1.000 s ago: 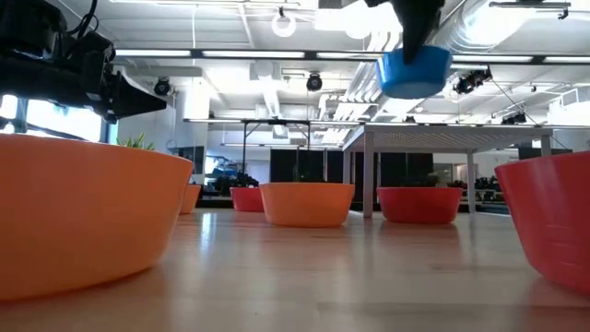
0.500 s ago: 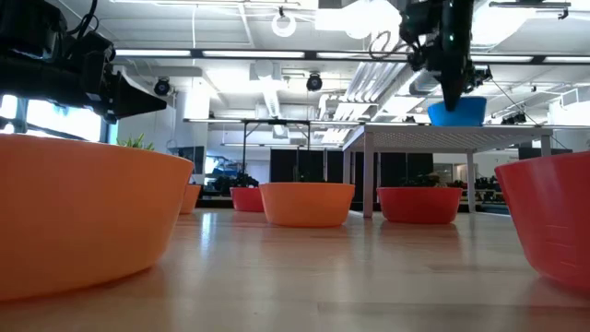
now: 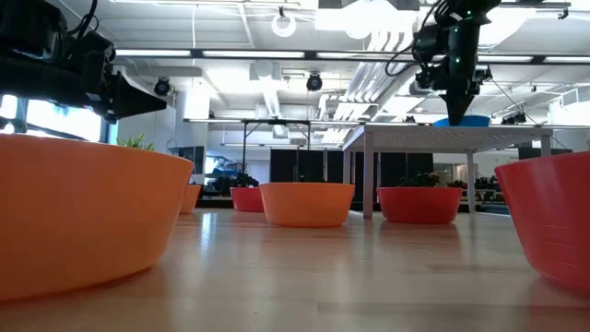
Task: Pick & Place Mini bowls
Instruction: Put the blue bowl on the shelf, then put the orange bowl on the shelf
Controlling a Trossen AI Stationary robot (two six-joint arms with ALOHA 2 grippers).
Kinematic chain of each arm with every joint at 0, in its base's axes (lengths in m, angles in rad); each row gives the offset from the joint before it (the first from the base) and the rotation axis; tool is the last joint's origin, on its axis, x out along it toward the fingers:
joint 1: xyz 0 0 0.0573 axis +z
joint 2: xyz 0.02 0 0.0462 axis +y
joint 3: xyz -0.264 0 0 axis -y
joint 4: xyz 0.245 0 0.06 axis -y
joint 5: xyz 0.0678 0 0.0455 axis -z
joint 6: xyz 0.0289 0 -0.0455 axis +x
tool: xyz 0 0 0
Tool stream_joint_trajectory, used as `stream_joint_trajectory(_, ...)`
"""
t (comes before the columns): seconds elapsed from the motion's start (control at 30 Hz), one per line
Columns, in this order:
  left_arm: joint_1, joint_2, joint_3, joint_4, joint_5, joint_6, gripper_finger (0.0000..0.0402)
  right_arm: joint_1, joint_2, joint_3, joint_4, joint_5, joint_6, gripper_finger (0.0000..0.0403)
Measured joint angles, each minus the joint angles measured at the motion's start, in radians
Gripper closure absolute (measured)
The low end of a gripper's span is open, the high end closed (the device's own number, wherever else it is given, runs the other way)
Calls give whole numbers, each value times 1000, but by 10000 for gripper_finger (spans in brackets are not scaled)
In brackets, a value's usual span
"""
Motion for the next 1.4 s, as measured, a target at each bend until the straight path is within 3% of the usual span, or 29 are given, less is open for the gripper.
stream_joint_trajectory(0.27, 0, 0, 0, 0, 1, -15, 401, -19, -1, -31, 47, -22, -10, 385)
stream_joint_trajectory(0.53, 0, 0, 0, -1, 1, -18, 401, 17, -31, -31, 72, -4, -7, 321)
stream_joint_trajectory(0.63, 0, 0, 0, -1, 1, -26, 401, 48, -81, -31, 77, -63, -2, 306)
stream_joint_trajectory(0.77, 0, 0, 0, 0, 4, -77, 401, 113, -185, -69, 129, -241, 38, 317)
stream_joint_trajectory(1.0, 0, 0, 0, 0, 62, -96, 401, 281, -472, -445, 586, -430, 144, 396)
stream_joint_trajectory(1.2, 0, 52, 2, 6, 72, -164, 401, 487, -664, -751, 973, -379, 269, 389)
stream_joint_trajectory(1.4, 0, 194, 65, 5, 45, -195, 401, 678, -748, -910, 1227, -282, 304, 400)
